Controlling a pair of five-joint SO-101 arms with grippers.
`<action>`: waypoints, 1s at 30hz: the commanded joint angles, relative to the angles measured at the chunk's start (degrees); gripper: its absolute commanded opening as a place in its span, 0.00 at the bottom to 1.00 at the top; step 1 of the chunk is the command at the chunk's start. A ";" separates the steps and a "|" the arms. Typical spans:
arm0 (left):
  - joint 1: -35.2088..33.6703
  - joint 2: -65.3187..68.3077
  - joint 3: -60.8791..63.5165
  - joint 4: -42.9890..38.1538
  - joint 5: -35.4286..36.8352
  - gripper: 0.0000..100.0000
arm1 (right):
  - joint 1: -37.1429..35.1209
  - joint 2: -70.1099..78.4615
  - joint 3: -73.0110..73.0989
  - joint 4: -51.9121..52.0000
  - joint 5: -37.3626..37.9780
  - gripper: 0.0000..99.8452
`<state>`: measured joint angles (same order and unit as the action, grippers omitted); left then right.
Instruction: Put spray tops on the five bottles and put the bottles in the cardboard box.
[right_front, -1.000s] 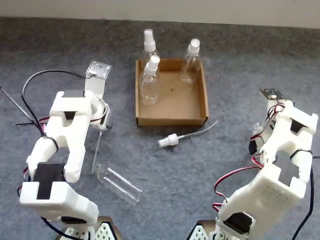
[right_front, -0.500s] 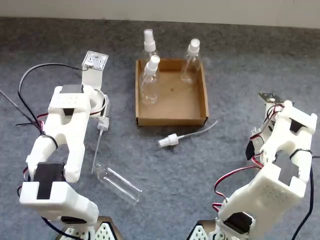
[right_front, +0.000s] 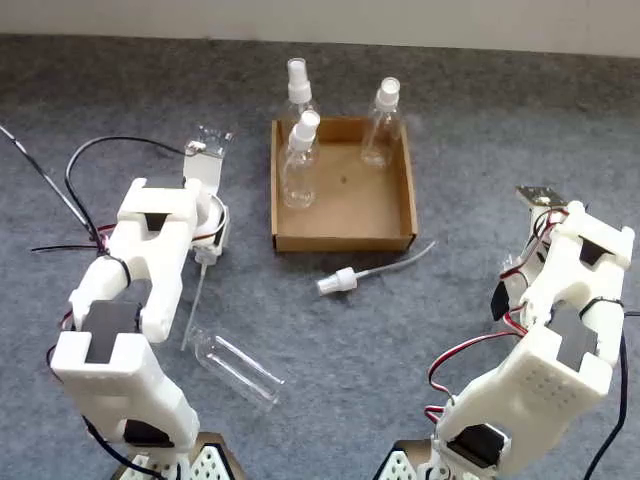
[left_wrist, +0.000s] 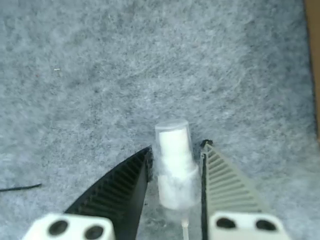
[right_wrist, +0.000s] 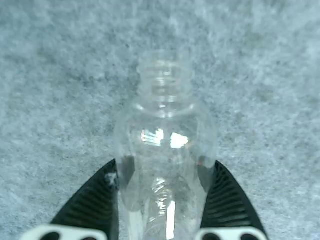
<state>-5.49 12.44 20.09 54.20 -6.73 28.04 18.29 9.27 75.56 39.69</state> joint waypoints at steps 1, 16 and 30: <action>0.84 -0.57 -2.51 -0.44 0.26 0.08 | -0.31 -0.66 -2.15 0.66 -0.53 0.07; 0.75 -0.66 -2.33 -0.70 0.62 0.05 | -0.22 -0.48 -15.43 11.30 -2.55 0.21; 0.75 -0.66 -2.15 -0.70 0.62 0.05 | -3.74 -0.22 -16.13 10.95 -2.64 0.33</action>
<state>-5.23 12.44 20.09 54.20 -6.73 25.67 18.46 -3.82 86.11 37.58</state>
